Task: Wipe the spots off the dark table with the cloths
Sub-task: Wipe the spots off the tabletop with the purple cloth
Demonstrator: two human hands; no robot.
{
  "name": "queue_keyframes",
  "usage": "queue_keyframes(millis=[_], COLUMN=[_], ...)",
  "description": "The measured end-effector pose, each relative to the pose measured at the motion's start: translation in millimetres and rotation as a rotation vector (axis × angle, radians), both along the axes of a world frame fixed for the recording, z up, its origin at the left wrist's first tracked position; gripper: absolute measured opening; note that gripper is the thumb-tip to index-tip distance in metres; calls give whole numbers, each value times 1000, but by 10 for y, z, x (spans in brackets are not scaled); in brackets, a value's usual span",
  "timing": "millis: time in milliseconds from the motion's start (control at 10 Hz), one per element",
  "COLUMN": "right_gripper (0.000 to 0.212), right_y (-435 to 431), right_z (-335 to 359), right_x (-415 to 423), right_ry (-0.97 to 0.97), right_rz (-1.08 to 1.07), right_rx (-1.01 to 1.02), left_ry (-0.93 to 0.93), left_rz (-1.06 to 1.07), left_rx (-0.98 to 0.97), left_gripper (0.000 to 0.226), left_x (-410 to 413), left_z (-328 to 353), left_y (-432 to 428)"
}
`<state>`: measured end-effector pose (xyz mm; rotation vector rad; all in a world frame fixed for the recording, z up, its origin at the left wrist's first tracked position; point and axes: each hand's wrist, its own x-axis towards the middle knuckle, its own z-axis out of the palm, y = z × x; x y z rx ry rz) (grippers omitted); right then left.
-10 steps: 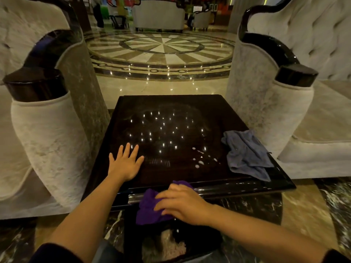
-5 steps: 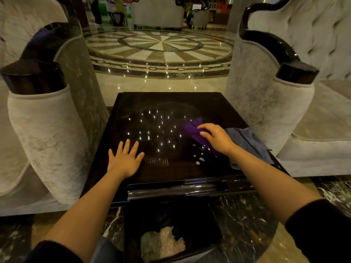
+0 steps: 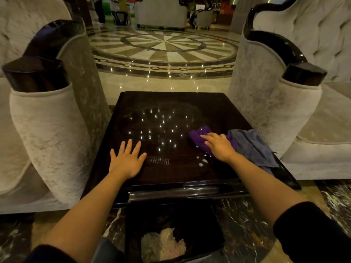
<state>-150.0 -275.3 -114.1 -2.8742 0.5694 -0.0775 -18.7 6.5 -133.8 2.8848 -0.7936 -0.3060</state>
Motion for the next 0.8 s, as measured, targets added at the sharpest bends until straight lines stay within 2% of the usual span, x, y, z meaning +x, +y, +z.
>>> queue_keyframes(millis=[700, 800], right_gripper=[31, 52], right_y=[1448, 1627], right_z=[18, -47], right_x=[-710, -882], right_ry=[-266, -261], right_rz=[379, 549], right_rx=[0, -104], left_ry=[11, 3], left_rz=[13, 13], left_rx=[0, -3], left_gripper=[59, 59], left_x=[-47, -26], left_z=[66, 41], left_y=[-9, -8])
